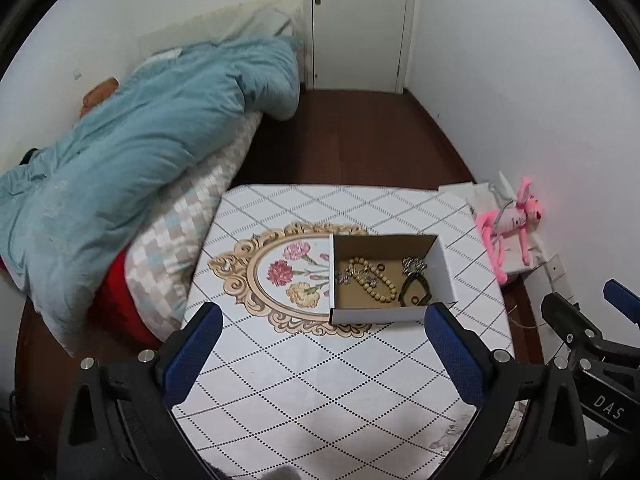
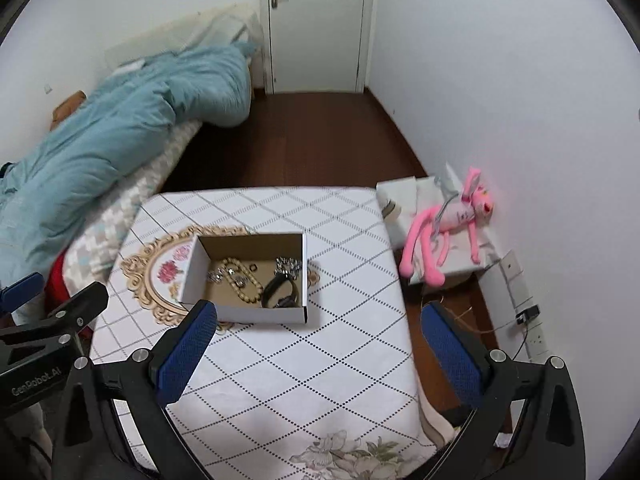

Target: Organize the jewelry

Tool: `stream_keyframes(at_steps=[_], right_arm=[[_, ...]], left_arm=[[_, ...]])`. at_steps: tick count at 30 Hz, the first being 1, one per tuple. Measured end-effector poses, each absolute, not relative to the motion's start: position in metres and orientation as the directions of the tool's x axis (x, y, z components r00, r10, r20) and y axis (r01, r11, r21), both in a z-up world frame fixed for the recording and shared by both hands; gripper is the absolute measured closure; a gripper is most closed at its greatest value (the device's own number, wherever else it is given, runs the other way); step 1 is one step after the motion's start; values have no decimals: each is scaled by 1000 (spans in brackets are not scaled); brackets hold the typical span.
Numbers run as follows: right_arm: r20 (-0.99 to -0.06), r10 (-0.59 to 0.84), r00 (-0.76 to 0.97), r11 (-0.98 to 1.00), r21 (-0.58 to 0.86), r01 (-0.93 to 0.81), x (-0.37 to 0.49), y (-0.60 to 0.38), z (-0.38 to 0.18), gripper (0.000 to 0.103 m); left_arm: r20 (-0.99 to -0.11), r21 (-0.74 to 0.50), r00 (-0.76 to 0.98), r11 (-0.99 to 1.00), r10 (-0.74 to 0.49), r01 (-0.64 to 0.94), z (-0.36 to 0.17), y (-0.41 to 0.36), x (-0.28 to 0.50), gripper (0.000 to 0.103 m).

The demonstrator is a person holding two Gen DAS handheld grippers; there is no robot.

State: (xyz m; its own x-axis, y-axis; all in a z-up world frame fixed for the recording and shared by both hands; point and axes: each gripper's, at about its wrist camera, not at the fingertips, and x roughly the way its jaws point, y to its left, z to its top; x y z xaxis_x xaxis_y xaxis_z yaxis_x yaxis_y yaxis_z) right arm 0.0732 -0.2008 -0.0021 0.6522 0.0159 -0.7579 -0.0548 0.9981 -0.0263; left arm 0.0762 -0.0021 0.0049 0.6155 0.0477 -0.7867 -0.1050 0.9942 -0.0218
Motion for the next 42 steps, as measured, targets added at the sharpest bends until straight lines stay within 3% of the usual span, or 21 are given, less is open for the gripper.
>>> stream_keyframes(at_steps=[7,16,42], right_arm=[[-702,22,712,998,-30,-61,31,-203,47,0],[-661,12,750,998,-43,-54,4,-204,77,0],[-786,-4,618,996,-60,-70,85,-202,35,0]], left_arm=[[-732,-32,680,994,48,-104,47,-3,43,0],[-731,-55,682,994,23,-92,64,-3,23,0],[-833,13,547,992,78,-122,32,-3,87,0]])
